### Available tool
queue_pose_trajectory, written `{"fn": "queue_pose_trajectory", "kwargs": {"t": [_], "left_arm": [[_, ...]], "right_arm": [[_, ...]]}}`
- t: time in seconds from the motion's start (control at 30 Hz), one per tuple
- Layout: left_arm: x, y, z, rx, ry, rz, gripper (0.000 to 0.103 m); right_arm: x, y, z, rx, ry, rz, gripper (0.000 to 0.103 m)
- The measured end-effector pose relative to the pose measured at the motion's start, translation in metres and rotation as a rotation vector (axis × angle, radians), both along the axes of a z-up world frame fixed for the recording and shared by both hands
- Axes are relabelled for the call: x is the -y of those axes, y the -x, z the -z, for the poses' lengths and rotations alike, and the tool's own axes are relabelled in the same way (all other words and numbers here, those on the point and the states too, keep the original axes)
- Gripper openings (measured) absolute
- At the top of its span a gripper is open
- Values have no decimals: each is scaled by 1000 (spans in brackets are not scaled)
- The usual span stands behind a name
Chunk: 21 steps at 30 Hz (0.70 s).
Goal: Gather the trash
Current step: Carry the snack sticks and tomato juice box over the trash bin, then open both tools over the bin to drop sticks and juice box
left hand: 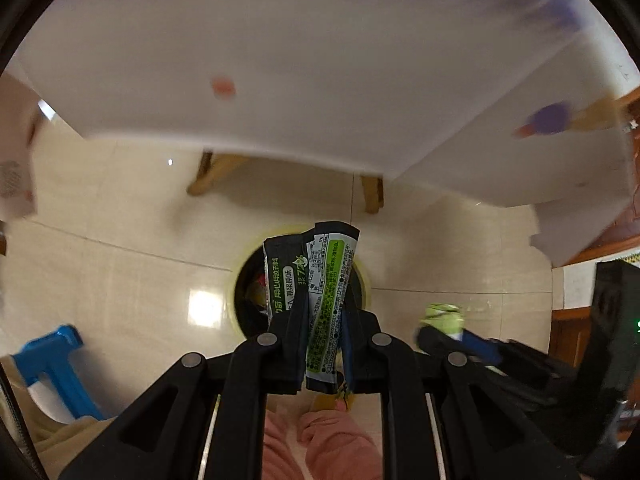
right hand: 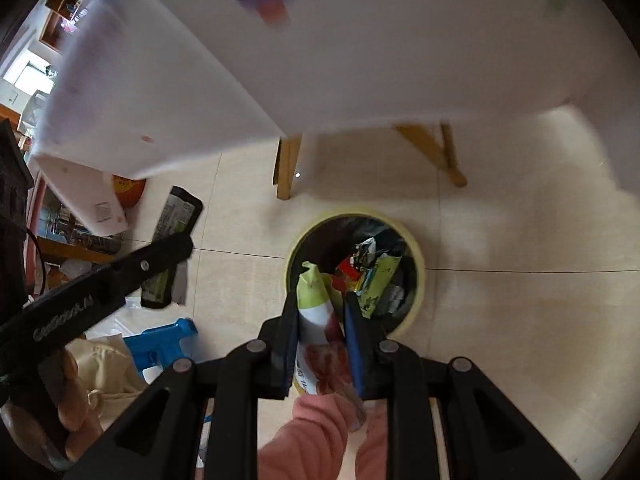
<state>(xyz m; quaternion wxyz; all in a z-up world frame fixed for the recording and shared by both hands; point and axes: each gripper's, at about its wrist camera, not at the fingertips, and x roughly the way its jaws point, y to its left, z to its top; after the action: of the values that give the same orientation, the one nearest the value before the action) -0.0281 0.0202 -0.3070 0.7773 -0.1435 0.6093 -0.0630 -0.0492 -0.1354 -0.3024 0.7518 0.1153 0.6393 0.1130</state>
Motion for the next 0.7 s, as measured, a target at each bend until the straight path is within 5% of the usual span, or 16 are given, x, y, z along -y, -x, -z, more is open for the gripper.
{"fn": "queue_pose_trajectory", "kwargs": {"t": [0.13,0.37,0.57,0.7], "left_arm": [[7,-12,45,-1,-29,19,13],[14,-21,101,-29,-78,75,47],[15,-16,109,-42,-119,65,65],[11,-9,99,-34,-134,24,67]], "right_arm": [[-4,-12,54,-14,-23,14,25],[3,-26,128,-59,-48,70,38],[12,-28,141,-66,-20,115,40],[10,-24,132,-54,16,85,40]]}}
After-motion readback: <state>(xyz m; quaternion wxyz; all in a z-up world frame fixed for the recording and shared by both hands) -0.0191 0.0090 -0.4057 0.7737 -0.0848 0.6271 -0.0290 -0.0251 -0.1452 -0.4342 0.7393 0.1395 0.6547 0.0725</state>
